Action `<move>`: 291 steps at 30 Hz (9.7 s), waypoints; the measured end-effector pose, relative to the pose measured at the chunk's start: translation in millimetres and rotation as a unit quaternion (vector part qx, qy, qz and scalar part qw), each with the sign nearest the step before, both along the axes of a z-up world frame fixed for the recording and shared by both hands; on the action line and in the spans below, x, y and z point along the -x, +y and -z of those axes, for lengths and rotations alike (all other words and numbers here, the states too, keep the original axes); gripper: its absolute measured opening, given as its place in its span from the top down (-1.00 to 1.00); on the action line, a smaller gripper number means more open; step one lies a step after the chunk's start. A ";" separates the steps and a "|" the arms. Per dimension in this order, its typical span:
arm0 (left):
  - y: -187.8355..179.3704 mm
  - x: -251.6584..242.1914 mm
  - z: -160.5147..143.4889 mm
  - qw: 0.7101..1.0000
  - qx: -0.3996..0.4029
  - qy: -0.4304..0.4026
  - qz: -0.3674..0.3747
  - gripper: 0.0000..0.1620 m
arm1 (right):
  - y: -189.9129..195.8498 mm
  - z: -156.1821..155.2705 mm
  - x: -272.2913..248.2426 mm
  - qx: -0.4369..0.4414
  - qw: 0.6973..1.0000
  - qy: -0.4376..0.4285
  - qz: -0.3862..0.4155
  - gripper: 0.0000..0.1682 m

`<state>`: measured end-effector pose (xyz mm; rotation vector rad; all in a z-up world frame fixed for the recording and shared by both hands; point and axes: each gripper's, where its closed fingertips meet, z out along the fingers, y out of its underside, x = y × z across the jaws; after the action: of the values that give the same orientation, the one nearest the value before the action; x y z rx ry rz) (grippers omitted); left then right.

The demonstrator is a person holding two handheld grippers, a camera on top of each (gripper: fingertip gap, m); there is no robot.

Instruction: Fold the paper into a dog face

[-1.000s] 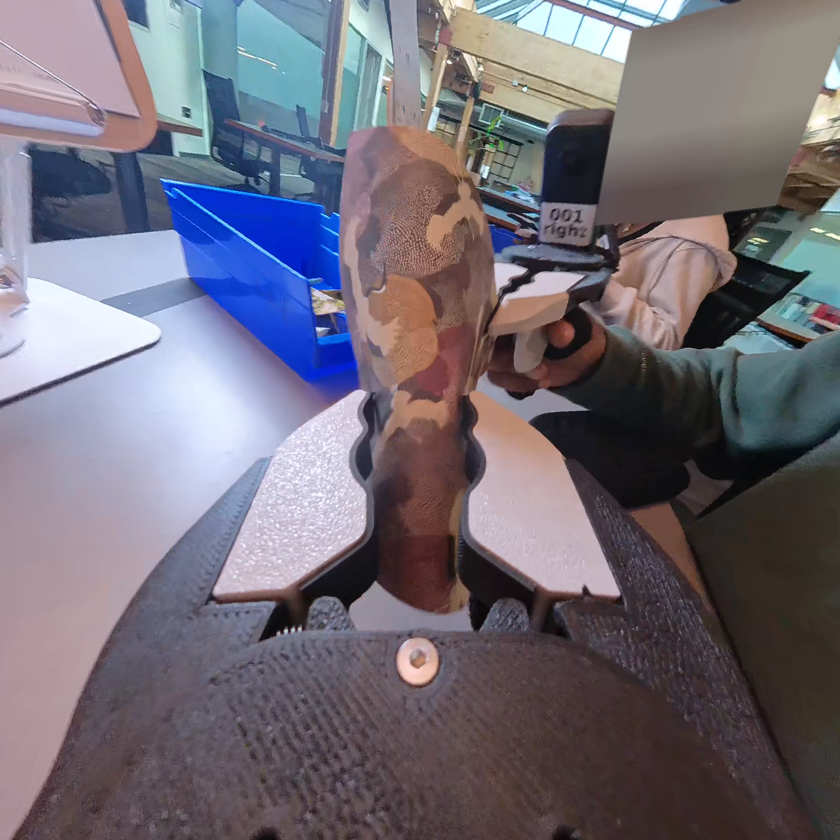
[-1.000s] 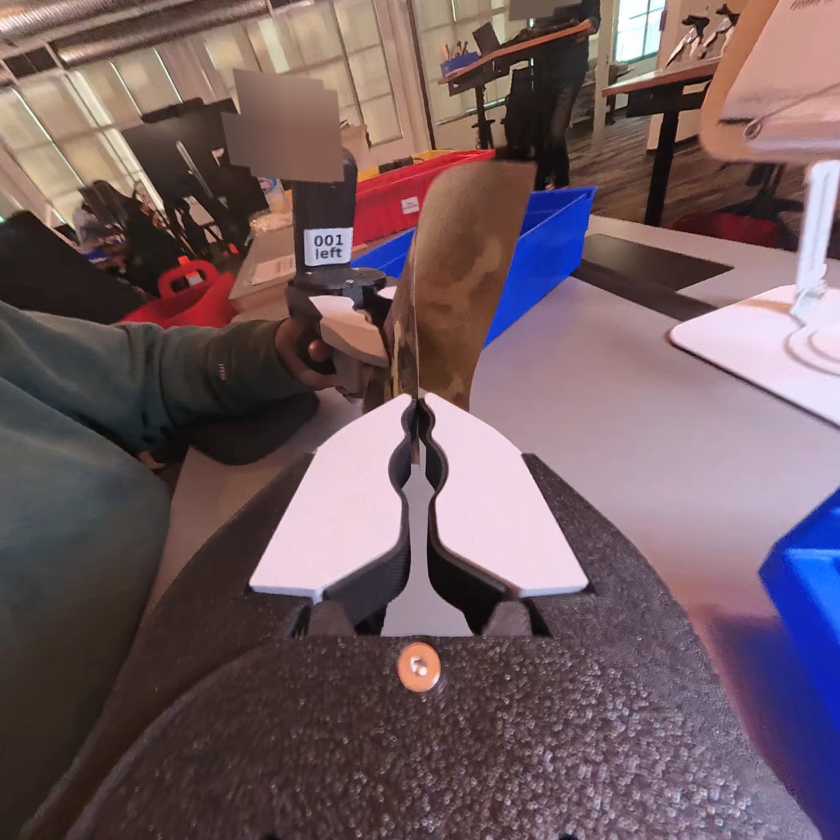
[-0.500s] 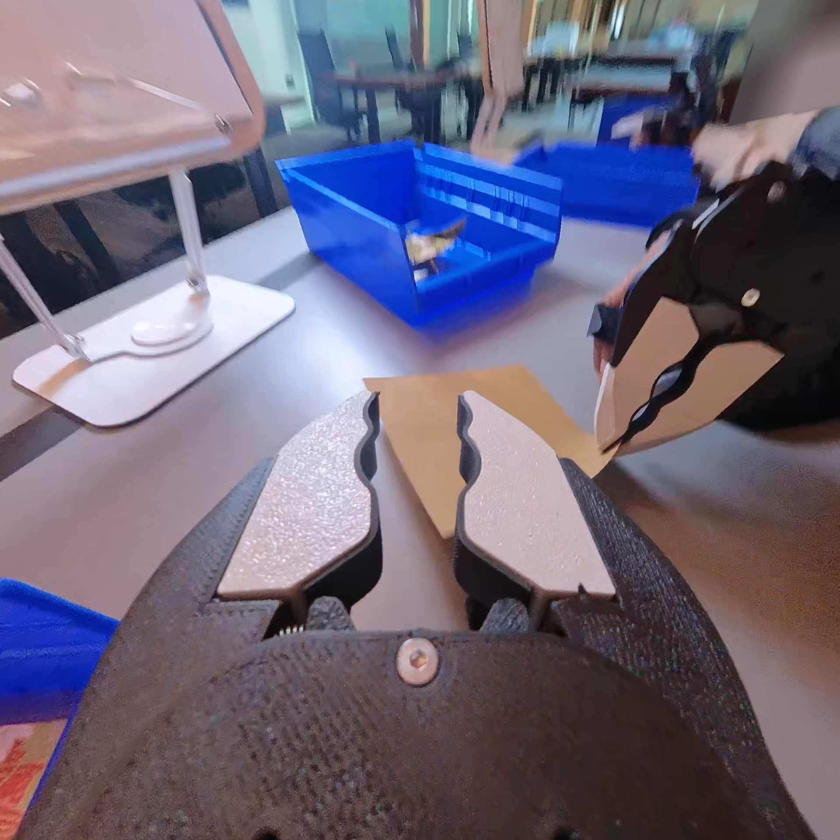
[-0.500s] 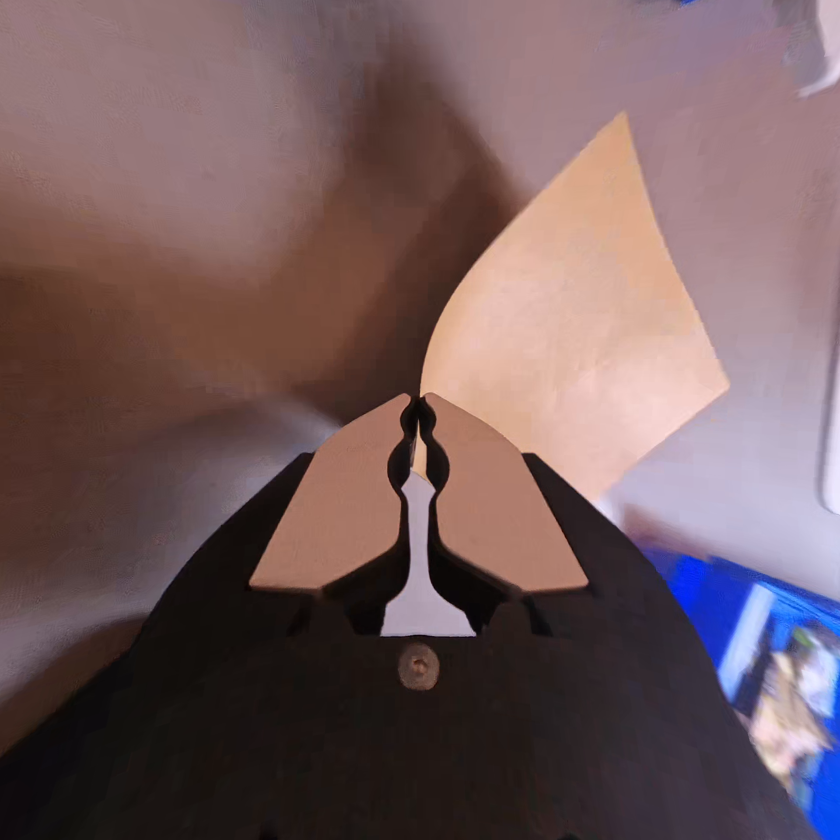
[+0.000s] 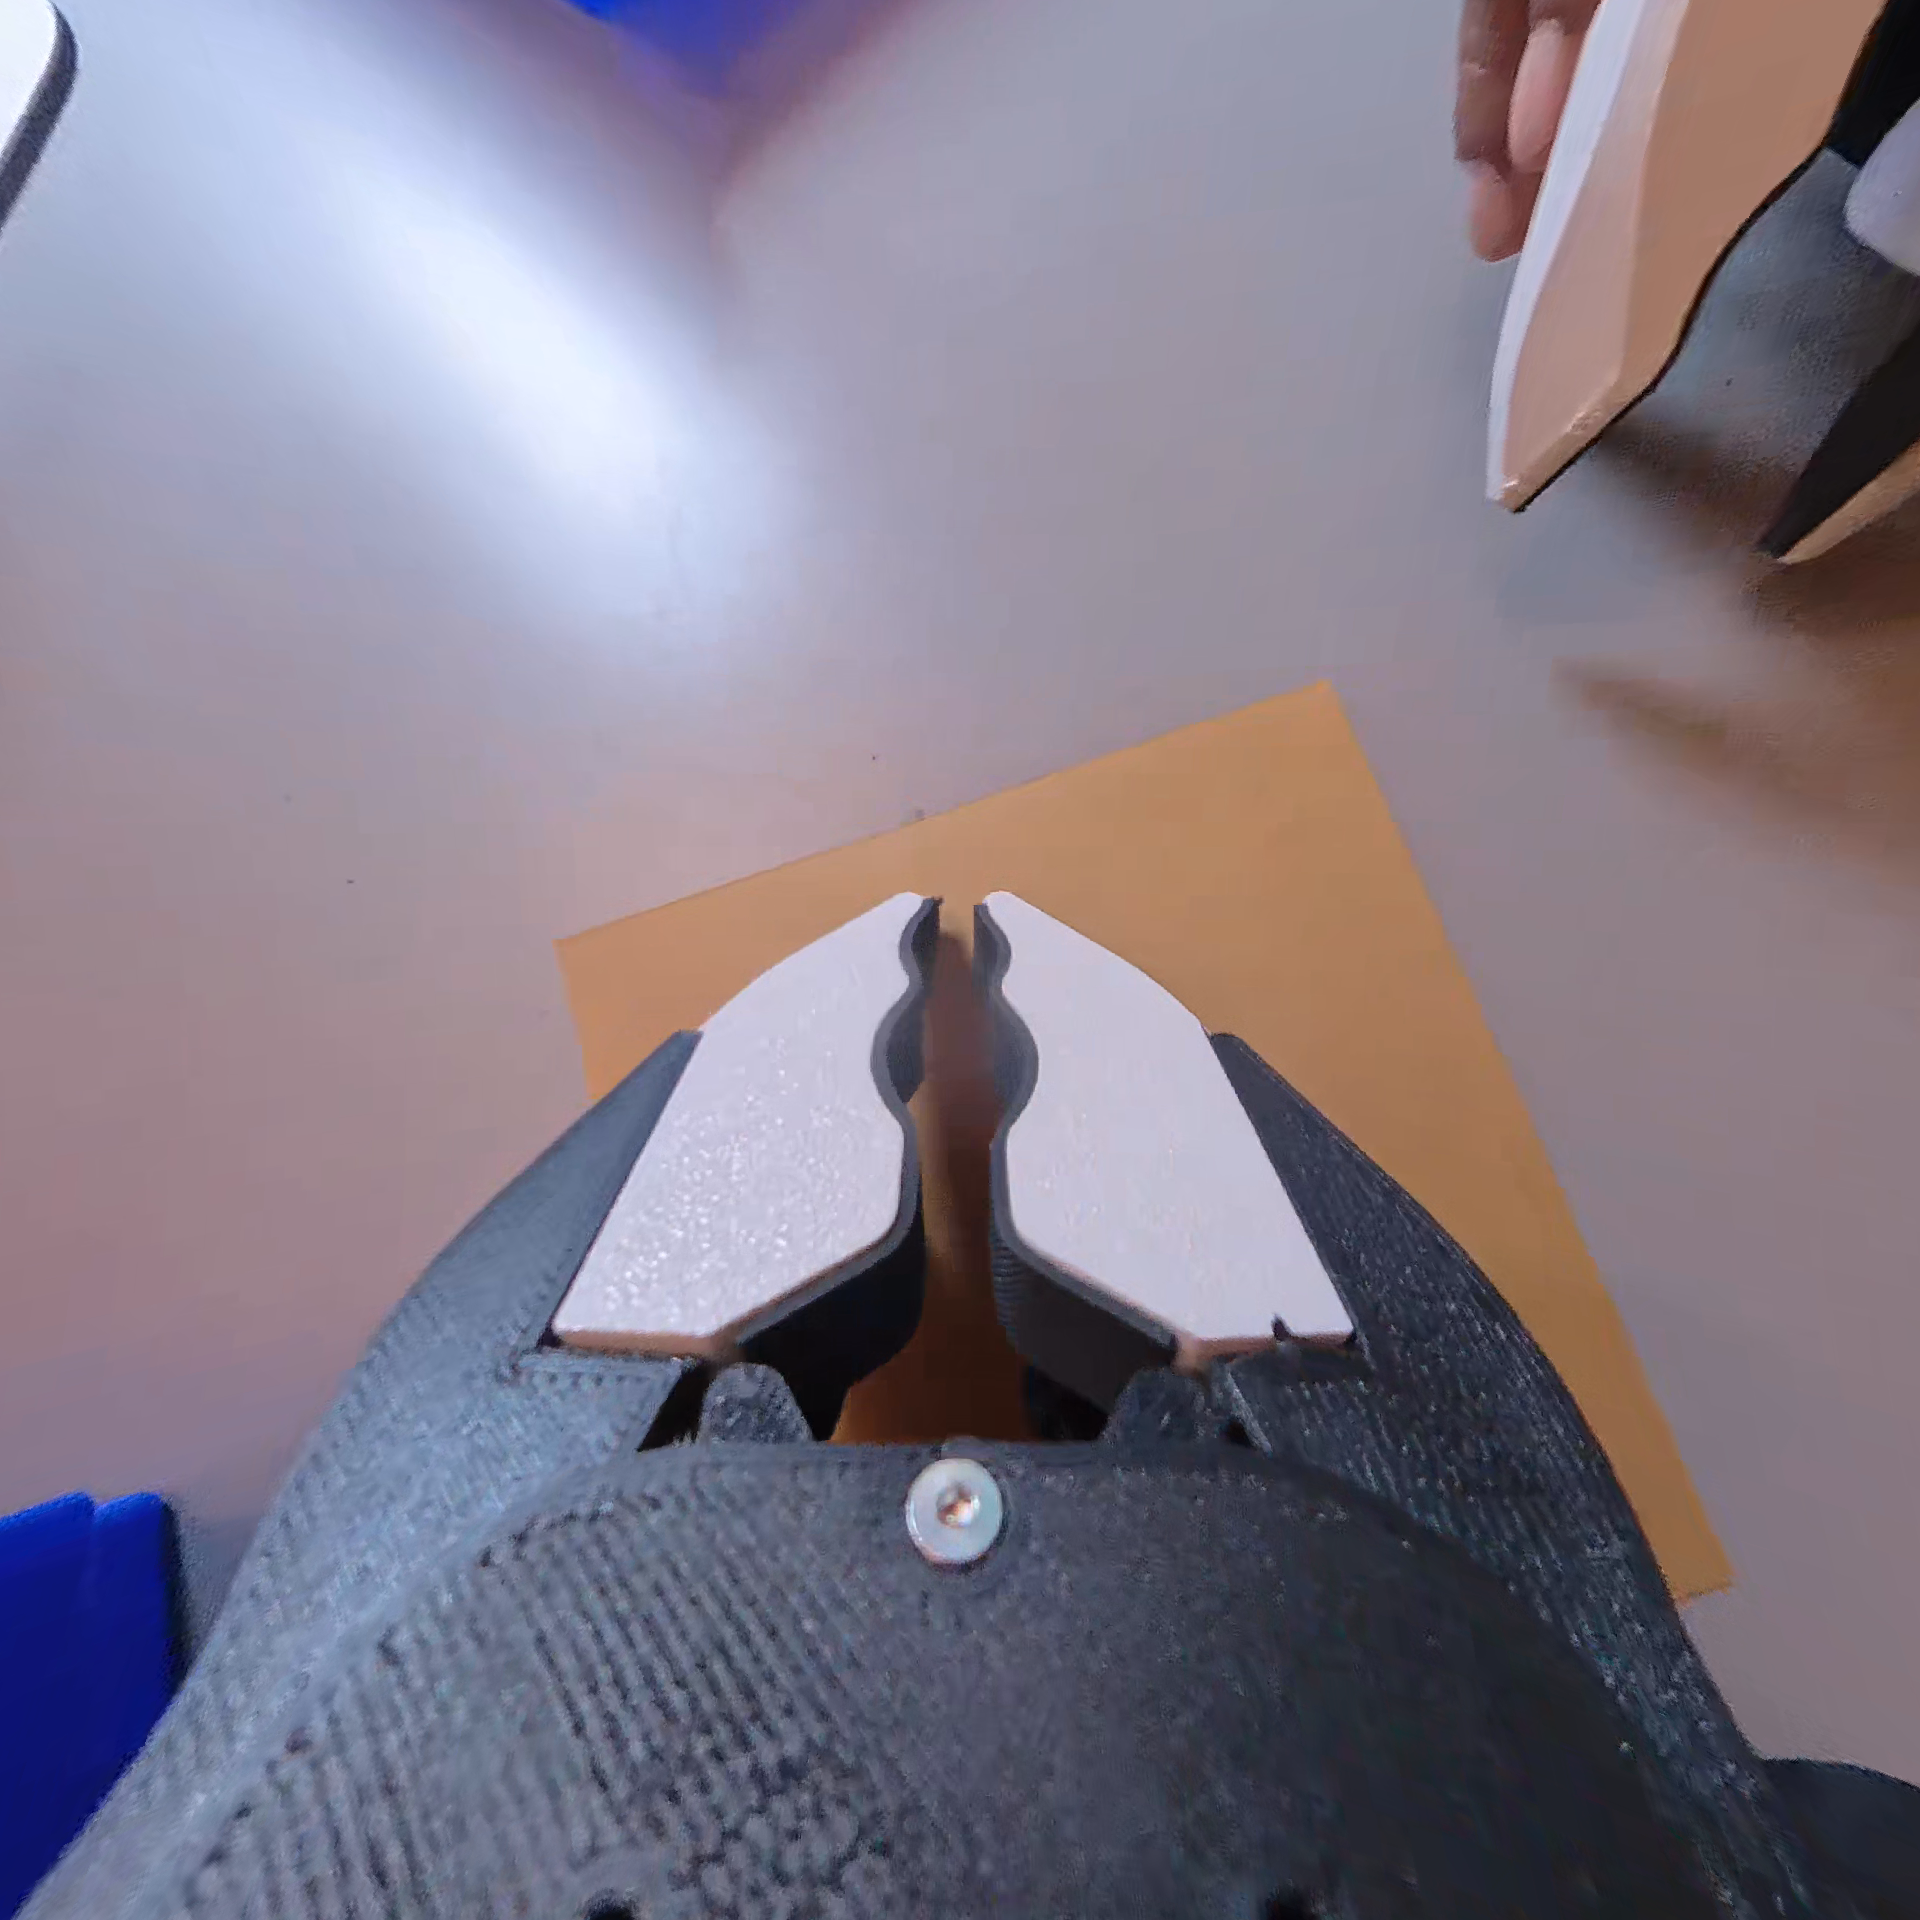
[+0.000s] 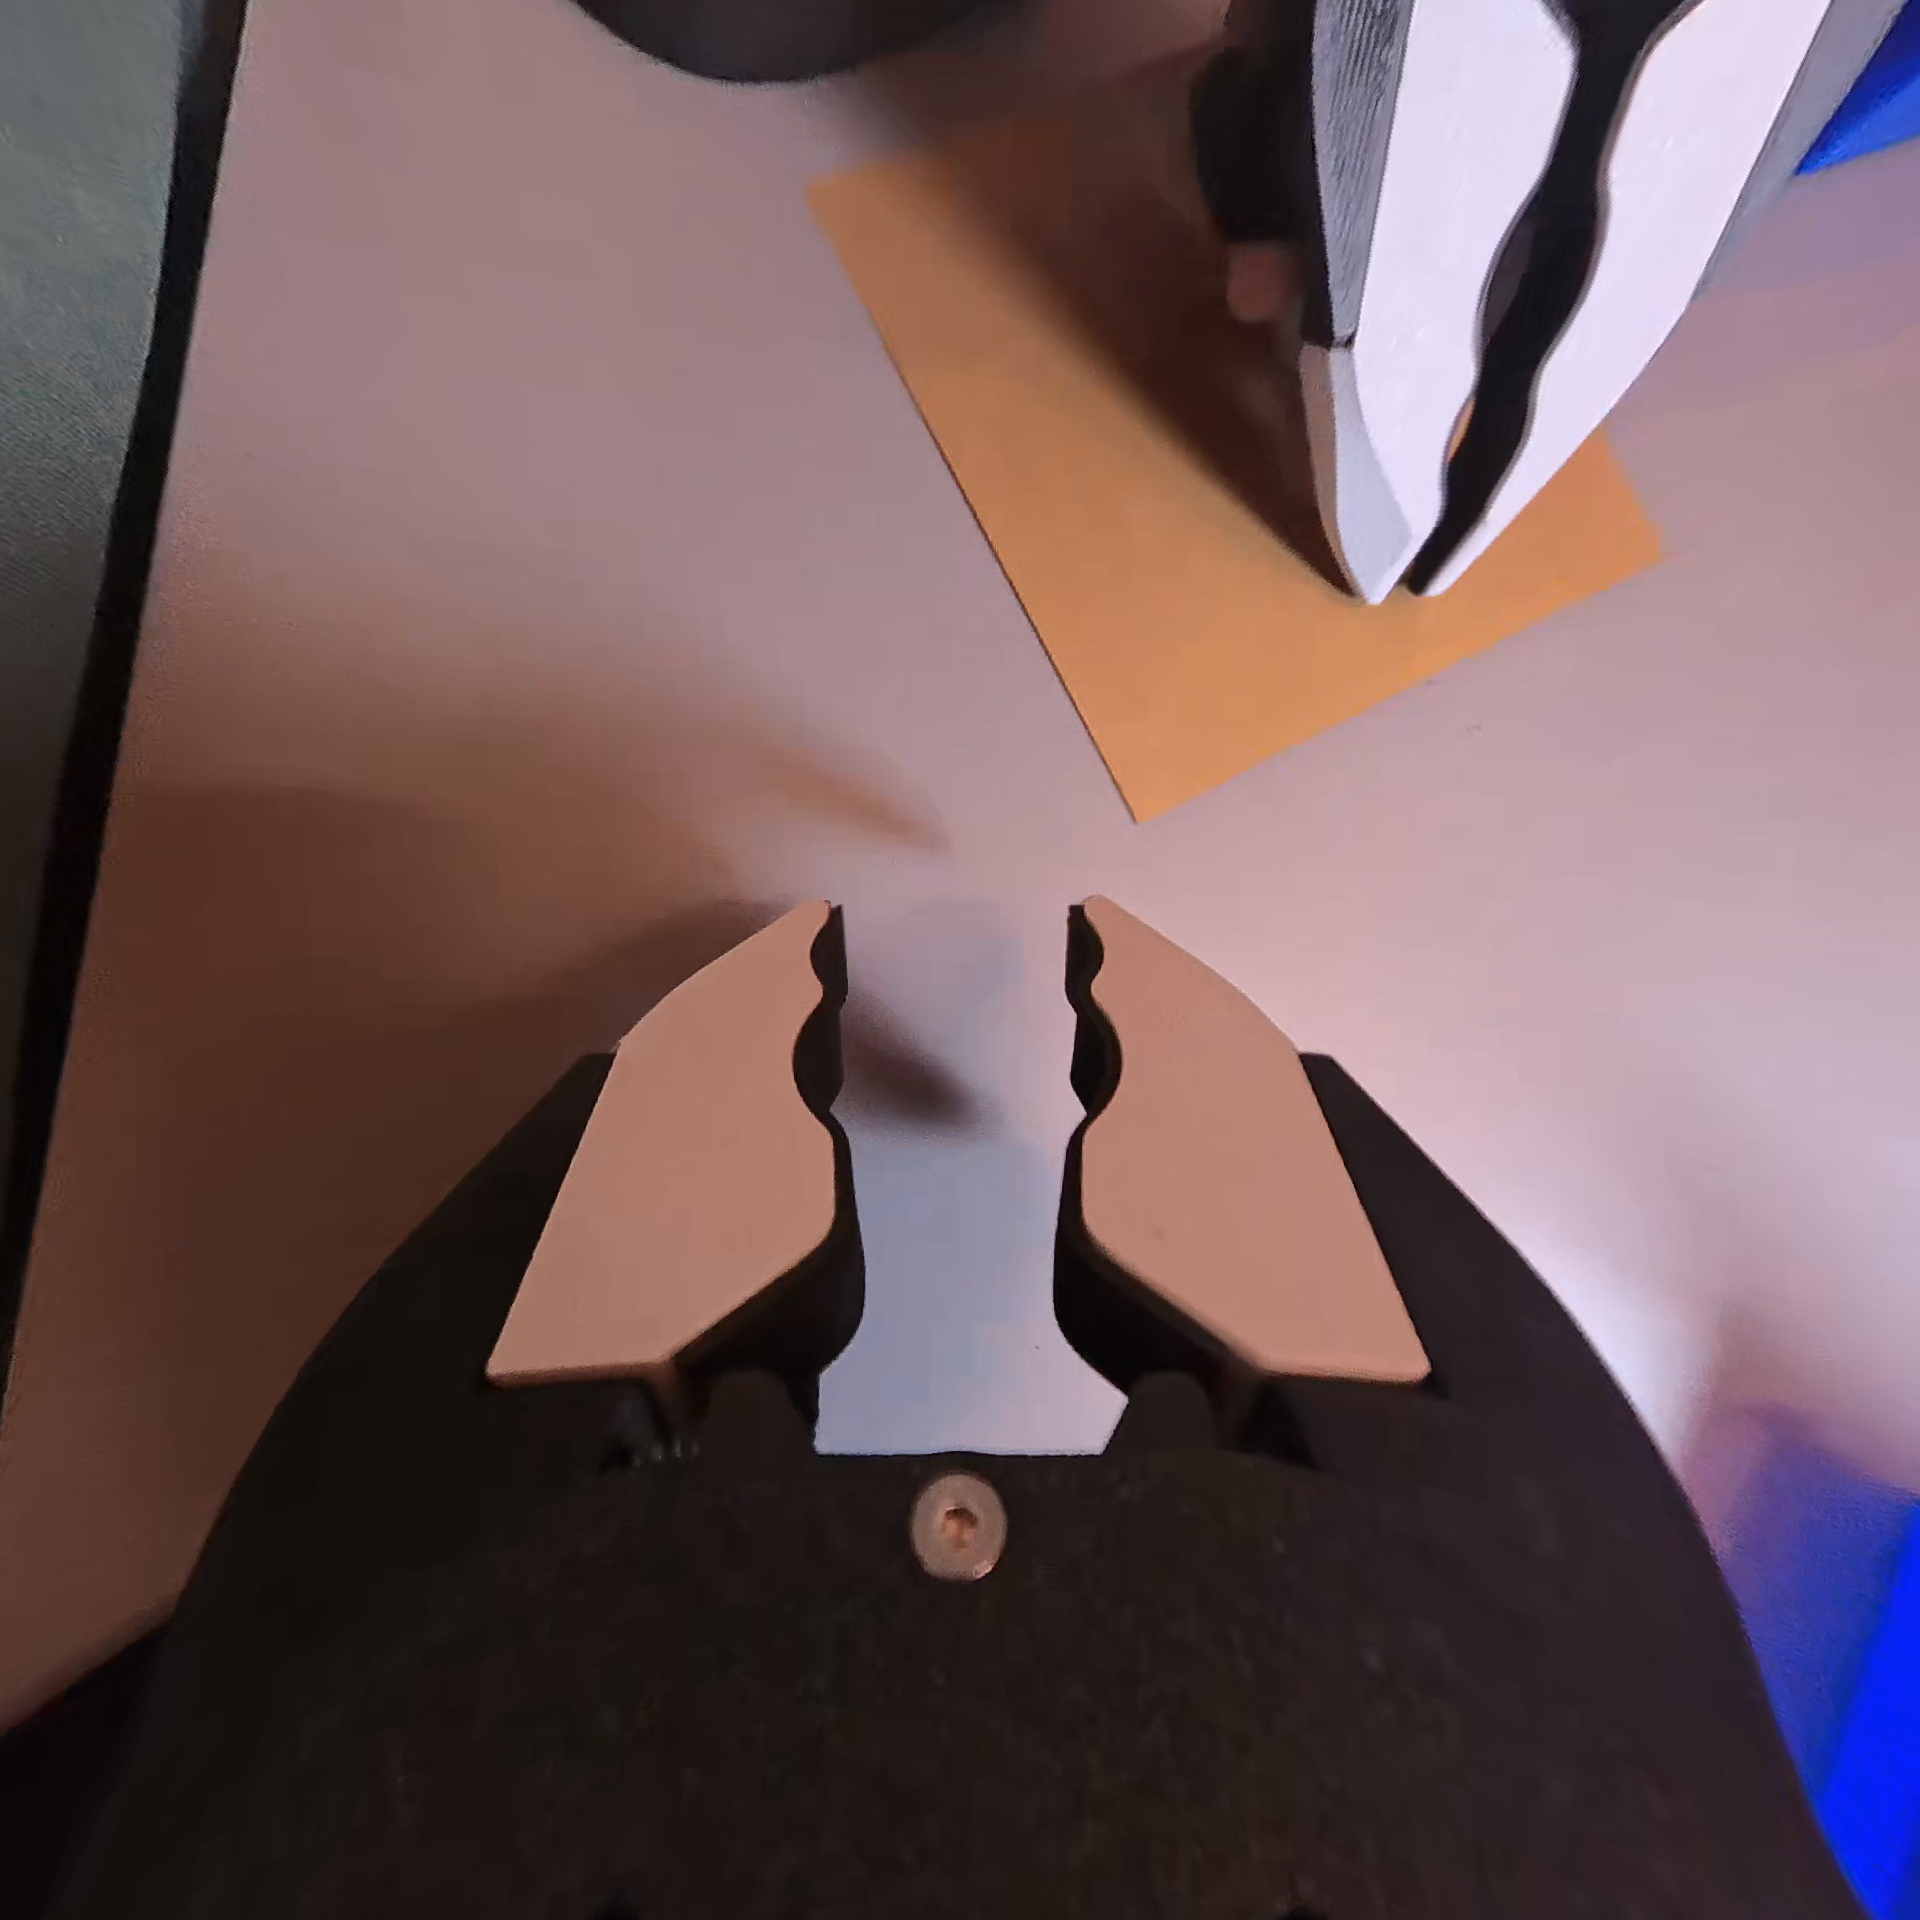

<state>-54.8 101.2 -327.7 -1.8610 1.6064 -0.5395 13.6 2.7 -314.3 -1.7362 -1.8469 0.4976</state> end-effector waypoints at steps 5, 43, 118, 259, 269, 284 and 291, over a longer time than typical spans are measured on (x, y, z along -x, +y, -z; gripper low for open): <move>-6.7 -10.2 -0.1 1.000 -0.009 -0.007 0.027 0.95 | 11.3 2.8 3.7 0.015 1.000 0.010 -0.008 0.48; -30.2 -6.4 -0.6 0.992 0.015 0.005 0.127 0.74 | -35.5 13.8 17.0 0.072 0.993 -0.025 -0.087 0.57; -57.9 -28.3 -0.4 0.984 -0.026 -0.004 0.175 1.00 | 70.8 6.6 0.7 0.192 0.968 0.019 0.159 1.00; -95.5 -32.0 -14.9 0.980 -0.075 0.030 0.180 0.71 | 65.6 13.9 16.8 0.080 0.993 0.016 0.088 0.74; -96.0 -30.0 -17.4 0.978 -0.104 0.036 0.178 0.75 | 62.9 13.9 18.6 0.077 0.994 0.015 0.079 0.74; -97.4 -29.7 -14.7 0.981 -0.086 0.026 0.172 0.74 | 62.6 14.0 18.0 0.081 0.993 0.010 0.088 0.74; -98.2 -31.8 -16.0 0.987 -0.029 -0.005 0.159 0.62 | 63.2 13.9 17.3 0.088 0.992 0.010 0.095 0.74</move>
<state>-23.0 3.0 -311.7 -1.5649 1.9048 -0.6279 -3.7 65.8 -328.2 -1.9918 -1.6452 0.6125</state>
